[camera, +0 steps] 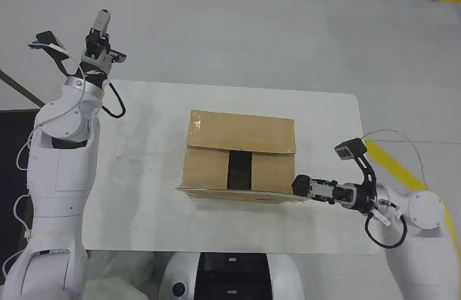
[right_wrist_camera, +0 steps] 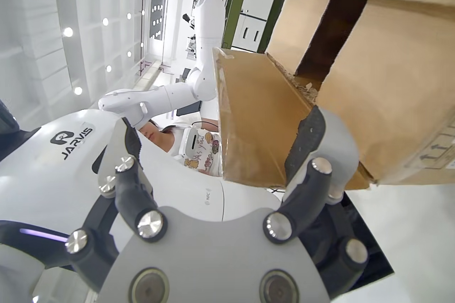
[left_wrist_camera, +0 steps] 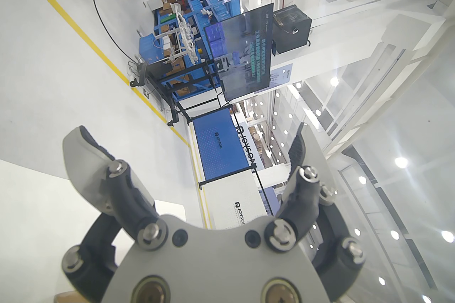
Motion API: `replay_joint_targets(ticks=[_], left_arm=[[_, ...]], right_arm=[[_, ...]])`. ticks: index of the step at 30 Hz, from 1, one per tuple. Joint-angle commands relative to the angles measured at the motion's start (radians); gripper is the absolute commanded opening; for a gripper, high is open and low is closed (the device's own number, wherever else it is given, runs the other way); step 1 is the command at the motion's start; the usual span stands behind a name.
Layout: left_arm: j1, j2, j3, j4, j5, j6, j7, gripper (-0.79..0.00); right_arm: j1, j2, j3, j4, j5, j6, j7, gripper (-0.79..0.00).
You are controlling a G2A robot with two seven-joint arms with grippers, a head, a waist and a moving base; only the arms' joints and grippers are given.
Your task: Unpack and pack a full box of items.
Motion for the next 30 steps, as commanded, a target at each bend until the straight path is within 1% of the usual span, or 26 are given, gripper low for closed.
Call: replay_joint_targets(ticks=[1,16,25,30], left_arm=[[0.000,0.000,0.000,0.000,0.000,0.000,0.000,0.000],[0.000,0.000,0.000,0.000,0.000,0.000,0.000,0.000],[0.000,0.000,0.000,0.000,0.000,0.000,0.000,0.000],[0.000,0.000,0.000,0.000,0.000,0.000,0.000,0.000]], right_arm=[[-0.017,0.004,0.004,-0.026,-0.006,-0.005,0.005,0.000],[-0.155,0.029,-0.008,-0.172,-0.104,-0.010,0.003,0.000],[-0.186,0.043,-0.058,-0.173,-0.161,0.020,0.001,0.000],[-0.183,0.048,-0.098,-0.144,-0.226,0.041,-0.029,0.000]])
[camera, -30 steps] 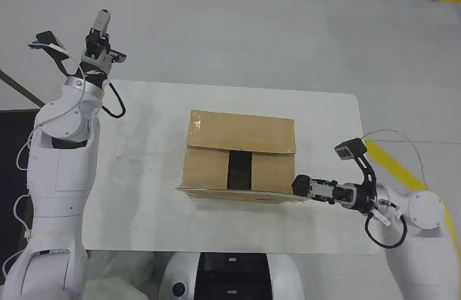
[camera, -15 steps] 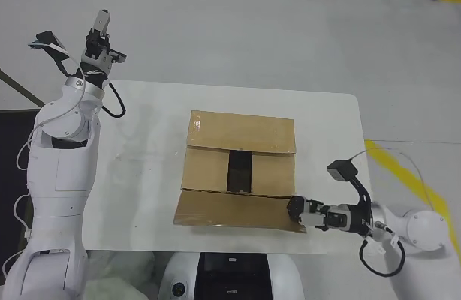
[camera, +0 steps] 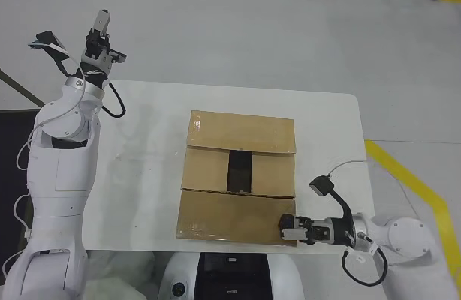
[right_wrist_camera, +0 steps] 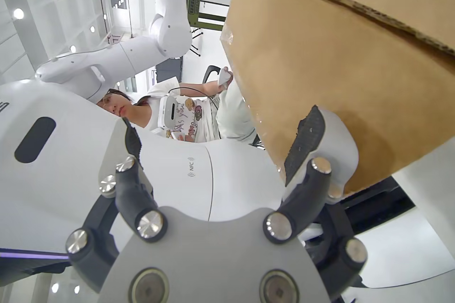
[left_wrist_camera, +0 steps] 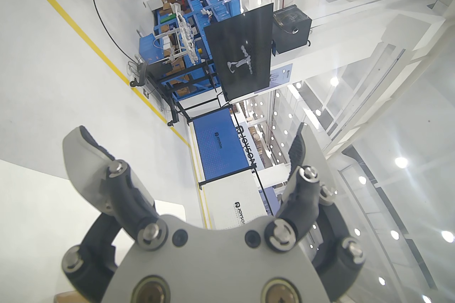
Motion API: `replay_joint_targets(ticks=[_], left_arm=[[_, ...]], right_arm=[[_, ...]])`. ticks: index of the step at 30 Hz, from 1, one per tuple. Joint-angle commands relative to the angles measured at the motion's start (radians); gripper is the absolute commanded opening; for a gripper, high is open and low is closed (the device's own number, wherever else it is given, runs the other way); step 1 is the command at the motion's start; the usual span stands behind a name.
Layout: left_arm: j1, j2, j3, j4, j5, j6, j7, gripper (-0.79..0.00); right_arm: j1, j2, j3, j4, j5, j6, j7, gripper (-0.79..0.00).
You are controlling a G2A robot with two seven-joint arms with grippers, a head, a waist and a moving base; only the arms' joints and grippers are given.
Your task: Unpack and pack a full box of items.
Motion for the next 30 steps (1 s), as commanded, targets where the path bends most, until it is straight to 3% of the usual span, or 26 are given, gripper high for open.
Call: replay_joint_targets(ticks=[1,19,25,30], left_arm=[[0.000,0.000,0.000,0.000,0.000,0.000,0.000,0.000],[0.000,0.000,0.000,0.000,0.000,0.000,0.000,0.000],[0.000,0.000,0.000,0.000,0.000,0.000,0.000,0.000],[0.000,0.000,0.000,0.000,0.000,0.000,0.000,0.000]], right_arm=[[0.007,0.001,-0.018,0.019,-0.033,0.009,-0.023,0.000],[0.086,0.017,-0.135,0.133,-0.123,0.050,-0.087,0.000],[0.048,0.031,-0.073,0.055,-0.060,0.044,-0.068,0.000],[0.031,0.042,0.004,-0.008,0.026,0.107,-0.082,0.000]])
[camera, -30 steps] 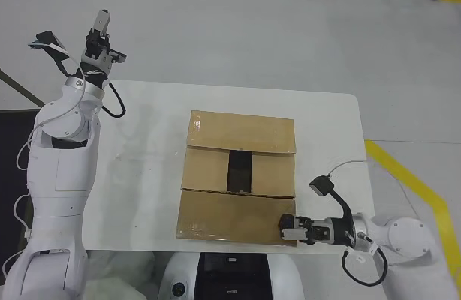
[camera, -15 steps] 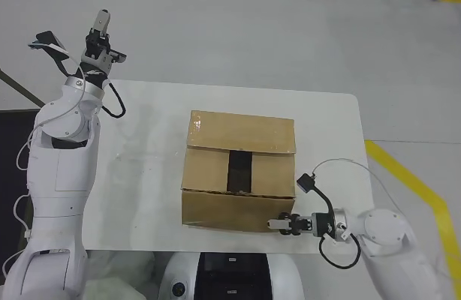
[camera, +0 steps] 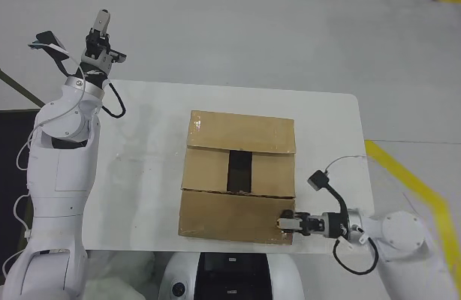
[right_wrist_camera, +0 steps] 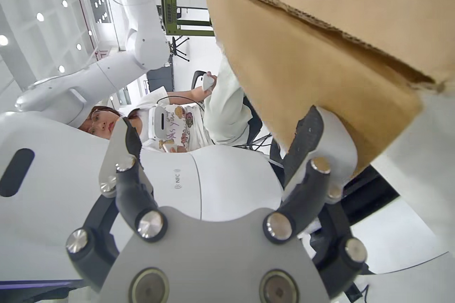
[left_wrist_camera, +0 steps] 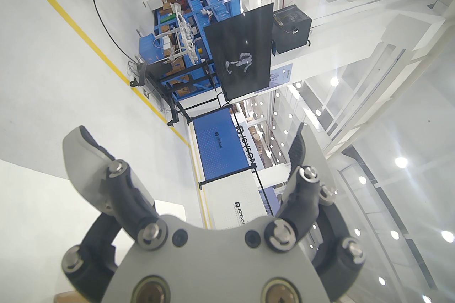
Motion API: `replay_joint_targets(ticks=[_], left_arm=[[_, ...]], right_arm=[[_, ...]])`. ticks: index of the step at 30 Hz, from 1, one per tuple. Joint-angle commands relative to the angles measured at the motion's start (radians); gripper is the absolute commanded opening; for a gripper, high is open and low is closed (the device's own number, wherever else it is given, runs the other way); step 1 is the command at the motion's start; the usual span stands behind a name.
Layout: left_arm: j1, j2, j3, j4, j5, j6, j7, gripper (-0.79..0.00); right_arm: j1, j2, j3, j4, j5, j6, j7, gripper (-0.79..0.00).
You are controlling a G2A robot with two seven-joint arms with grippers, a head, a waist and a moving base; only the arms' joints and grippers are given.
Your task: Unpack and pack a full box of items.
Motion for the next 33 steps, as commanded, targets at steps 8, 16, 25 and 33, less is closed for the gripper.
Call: replay_joint_targets(ticks=[8,16,25,33], left_arm=[[0.000,0.000,0.000,0.000,0.000,0.000,0.000,0.000],[0.000,0.000,0.000,0.000,0.000,0.000,0.000,0.000],[0.000,0.000,0.000,0.000,0.000,0.000,0.000,0.000],[0.000,0.000,0.000,0.000,0.000,0.000,0.000,0.000]], right_arm=[[0.027,0.011,0.114,-0.005,0.136,0.028,-0.078,0.000],[0.085,0.017,0.175,0.079,0.202,-0.006,-0.149,0.000],[0.084,0.021,0.222,0.155,0.254,-0.060,-0.203,0.000],[0.085,0.022,0.222,0.161,0.257,-0.061,-0.207,0.000]])
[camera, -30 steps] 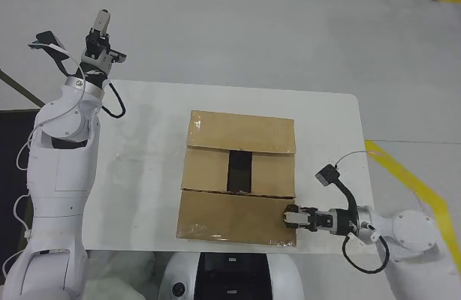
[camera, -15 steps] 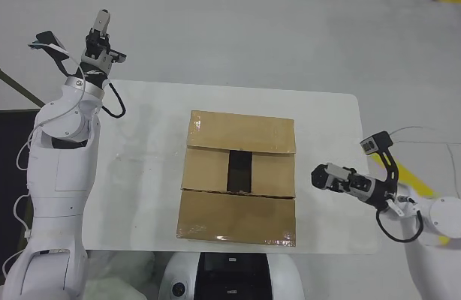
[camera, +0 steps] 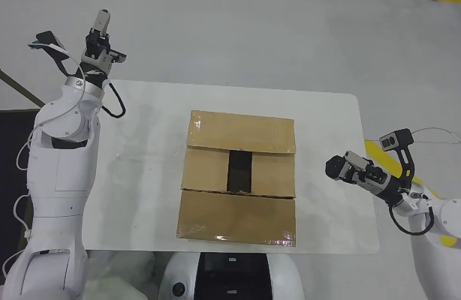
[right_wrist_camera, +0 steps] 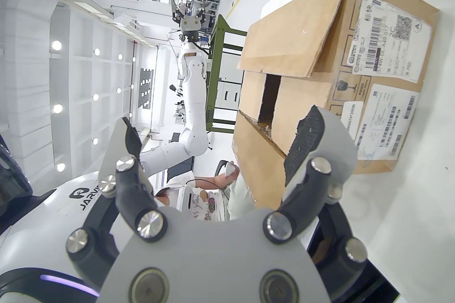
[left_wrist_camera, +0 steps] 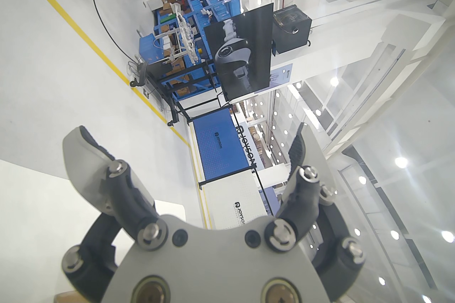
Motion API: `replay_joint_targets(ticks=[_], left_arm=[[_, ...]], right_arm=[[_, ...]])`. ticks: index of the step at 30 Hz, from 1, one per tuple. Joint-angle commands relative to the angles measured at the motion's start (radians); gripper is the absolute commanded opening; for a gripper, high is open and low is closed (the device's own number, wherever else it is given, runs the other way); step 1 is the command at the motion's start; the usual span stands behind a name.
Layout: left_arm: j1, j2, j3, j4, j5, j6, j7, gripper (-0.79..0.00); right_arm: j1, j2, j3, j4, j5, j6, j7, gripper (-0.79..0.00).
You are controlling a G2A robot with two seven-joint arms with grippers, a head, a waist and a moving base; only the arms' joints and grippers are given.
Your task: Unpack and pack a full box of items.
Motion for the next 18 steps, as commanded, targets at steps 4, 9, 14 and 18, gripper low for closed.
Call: replay_joint_targets(ticks=[4,9,14,18], left_arm=[[0.000,0.000,0.000,0.000,0.000,0.000,0.000,0.000],[0.000,0.000,0.000,0.000,0.000,0.000,0.000,0.000],[0.008,-0.001,-0.002,-0.004,-0.033,0.006,-0.012,0.000],[0.004,0.002,-0.019,0.017,-0.074,0.012,-0.089,0.000]], right_arm=[[0.000,0.000,0.000,0.000,0.000,0.000,0.000,0.000],[0.000,0.000,0.000,0.000,0.000,0.000,0.000,0.000],[0.000,0.000,0.000,0.000,0.000,0.000,0.000,0.000],[0.000,0.000,0.000,0.000,0.000,0.000,0.000,0.000]])
